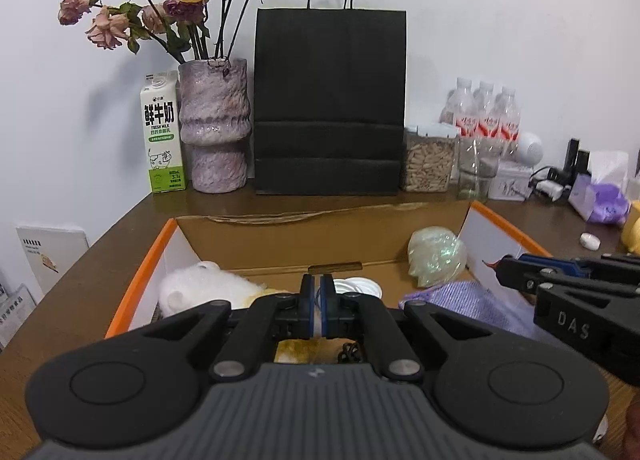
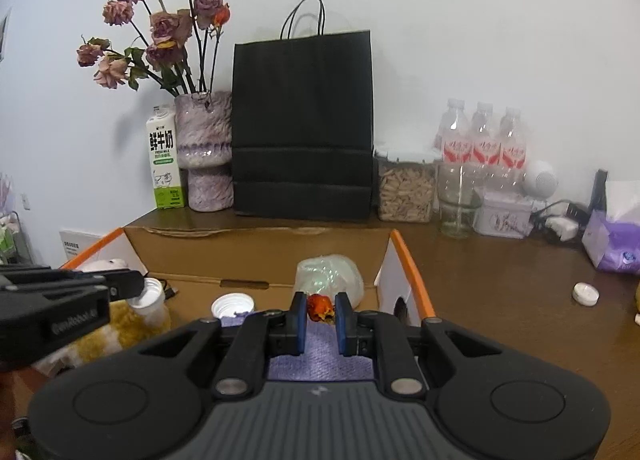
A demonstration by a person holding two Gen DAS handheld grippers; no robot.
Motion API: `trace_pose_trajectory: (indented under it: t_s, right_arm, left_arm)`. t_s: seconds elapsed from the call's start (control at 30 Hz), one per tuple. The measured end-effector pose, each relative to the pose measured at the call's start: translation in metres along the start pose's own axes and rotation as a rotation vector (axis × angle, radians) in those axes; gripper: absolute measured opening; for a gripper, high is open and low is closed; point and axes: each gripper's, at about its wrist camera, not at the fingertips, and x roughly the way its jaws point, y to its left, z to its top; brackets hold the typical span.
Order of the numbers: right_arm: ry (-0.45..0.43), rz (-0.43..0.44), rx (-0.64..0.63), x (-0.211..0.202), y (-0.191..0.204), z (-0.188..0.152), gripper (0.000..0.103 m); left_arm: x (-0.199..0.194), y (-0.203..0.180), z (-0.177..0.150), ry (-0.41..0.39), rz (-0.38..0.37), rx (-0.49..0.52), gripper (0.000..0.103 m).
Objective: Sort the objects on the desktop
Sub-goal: 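Carry the orange toy and white cap into the box and open both grippers, then withdraw both grippers from the box back over the table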
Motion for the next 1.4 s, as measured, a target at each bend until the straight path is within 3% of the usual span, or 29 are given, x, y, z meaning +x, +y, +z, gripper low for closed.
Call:
trace_pose_trajectory:
  t_s: [0.17, 0.2, 0.23, 0.27, 0.3, 0.33, 0.37, 0.4, 0.43, 0.47, 0.6, 1.4]
  right_arm:
    - [0.006, 0.025, 0.002, -0.007, 0.001, -0.002, 0.017]
    - [0.01, 0.033, 0.009, -0.008, 0.0, -0.002, 0.029]
    - [0.014, 0.041, 0.019, -0.01, -0.001, -0.001, 0.037]
    - [0.013, 0.05, 0.029, -0.012, -0.003, -0.001, 0.056]
    - [0.006, 0.06, 0.034, -0.015, -0.004, -0.001, 0.074]
    - [-0.007, 0.071, 0.03, -0.018, -0.004, -0.001, 0.081]
    - [-0.022, 0.075, 0.027, -0.021, -0.004, -0.001, 0.091]
    - [-0.042, 0.077, 0.024, -0.025, -0.003, 0.0, 0.098]
    - [-0.065, 0.077, 0.02, -0.028, -0.002, 0.0, 0.102]
    - [-0.084, 0.075, 0.018, -0.031, -0.002, 0.001, 0.103]
    - [-0.105, 0.063, 0.023, -0.037, -0.004, 0.005, 0.103]
    - [-0.131, 0.084, 0.039, -0.062, 0.0, 0.018, 0.103]
  left_arm:
    - [-0.003, -0.003, -0.003, -0.015, 0.018, 0.017, 0.006]
    - [-0.005, -0.003, -0.004, -0.024, 0.024, 0.022, 0.009]
    - [-0.008, -0.002, -0.004, -0.033, 0.034, 0.025, 0.018]
    - [-0.01, -0.001, -0.004, -0.038, 0.048, 0.02, 0.028]
    - [-0.013, 0.0, -0.003, -0.048, 0.059, 0.01, 0.054]
    - [-0.016, 0.002, -0.002, -0.065, 0.061, 0.005, 0.066]
    - [-0.02, 0.003, -0.002, -0.087, 0.058, 0.003, 0.069]
    - [-0.024, 0.004, -0.001, -0.105, 0.06, -0.002, 0.079]
    - [-0.026, 0.005, 0.0, -0.119, 0.066, -0.008, 0.098]
    - [-0.028, 0.005, 0.001, -0.133, 0.092, -0.017, 0.103]
    - [-0.032, 0.004, 0.003, -0.163, 0.139, -0.005, 0.103]
    - [-0.056, 0.004, 0.016, -0.199, 0.103, -0.029, 0.103]
